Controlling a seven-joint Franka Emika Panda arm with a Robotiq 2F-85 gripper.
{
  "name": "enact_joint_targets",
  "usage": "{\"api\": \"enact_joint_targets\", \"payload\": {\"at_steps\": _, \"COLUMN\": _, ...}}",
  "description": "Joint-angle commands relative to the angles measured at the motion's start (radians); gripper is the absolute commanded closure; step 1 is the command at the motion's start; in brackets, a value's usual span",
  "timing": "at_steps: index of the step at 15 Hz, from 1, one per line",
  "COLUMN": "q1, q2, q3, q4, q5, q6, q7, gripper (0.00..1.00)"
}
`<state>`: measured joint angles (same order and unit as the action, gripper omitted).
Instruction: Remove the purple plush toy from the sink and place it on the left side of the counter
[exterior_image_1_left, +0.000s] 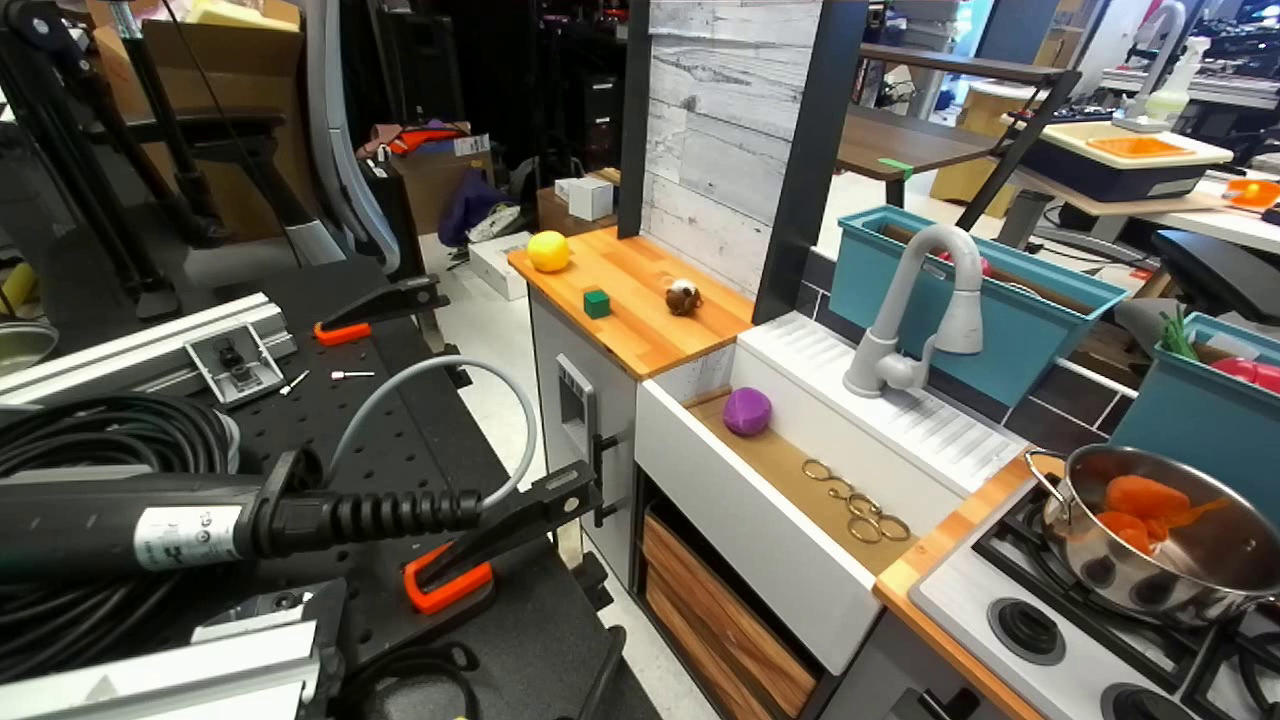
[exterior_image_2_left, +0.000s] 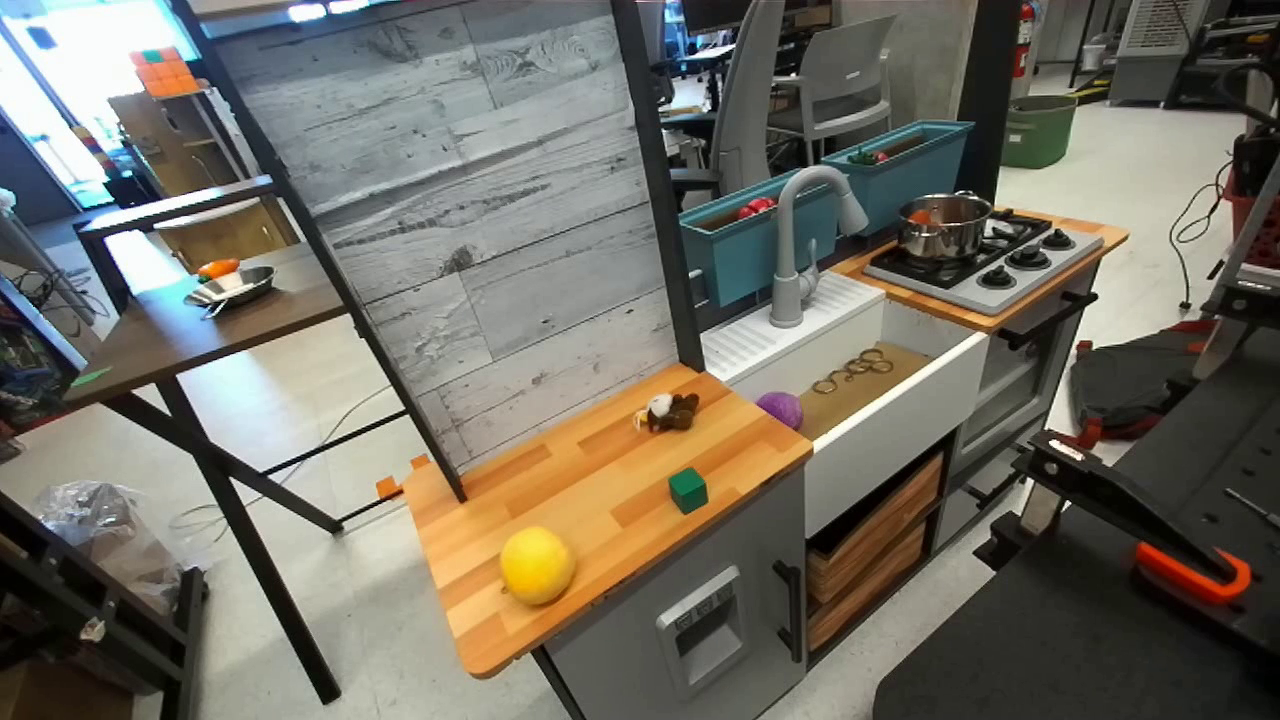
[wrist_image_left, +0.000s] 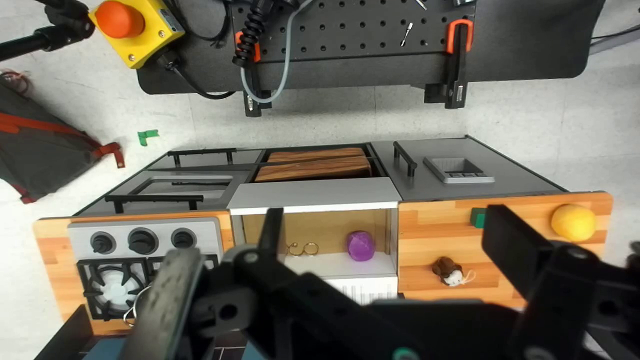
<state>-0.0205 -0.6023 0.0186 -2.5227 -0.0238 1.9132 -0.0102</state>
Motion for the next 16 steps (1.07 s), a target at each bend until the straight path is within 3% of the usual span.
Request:
{"api": "enact_joint_targets", "payload": {"at_steps": 1, "q1": 0.007, "q2": 0.0, "q3": -0.006, "q4": 0.002, "q5": -0.004, "q6": -0.002, "q7": 0.004, "gripper": 0.0}}
{"api": "enact_joint_targets", "payload": {"at_steps": 4, "q1": 0.007, "q2": 0.0, "q3": -0.006, "q4": 0.002, "q5": -0.004, "q6": -0.002, "q7": 0.004, "gripper": 0.0}}
{"api": "enact_joint_targets", "payload": {"at_steps": 7, "q1": -0.005, "q2": 0.093, "q3": 0.02, "q4": -0.009, "q5": -0.044, "q6": 0.101, "q7": 0.046, "gripper": 0.0}}
{"api": "enact_joint_targets", "payload": {"at_steps": 11, "q1": -0.026, "q2": 0.312, "q3": 0.056, "q4": -0.047, "q5": -0.128, "q6": 0.427, "q7": 0.165, "gripper": 0.0}}
{"api": "enact_joint_targets", "payload": {"at_steps": 16, "q1": -0.056, "q2": 0.66, "q3": 0.08, "q4": 0.016, "q5": -0.319, "q6": 0.745, "q7": 0.506, "gripper": 0.0}}
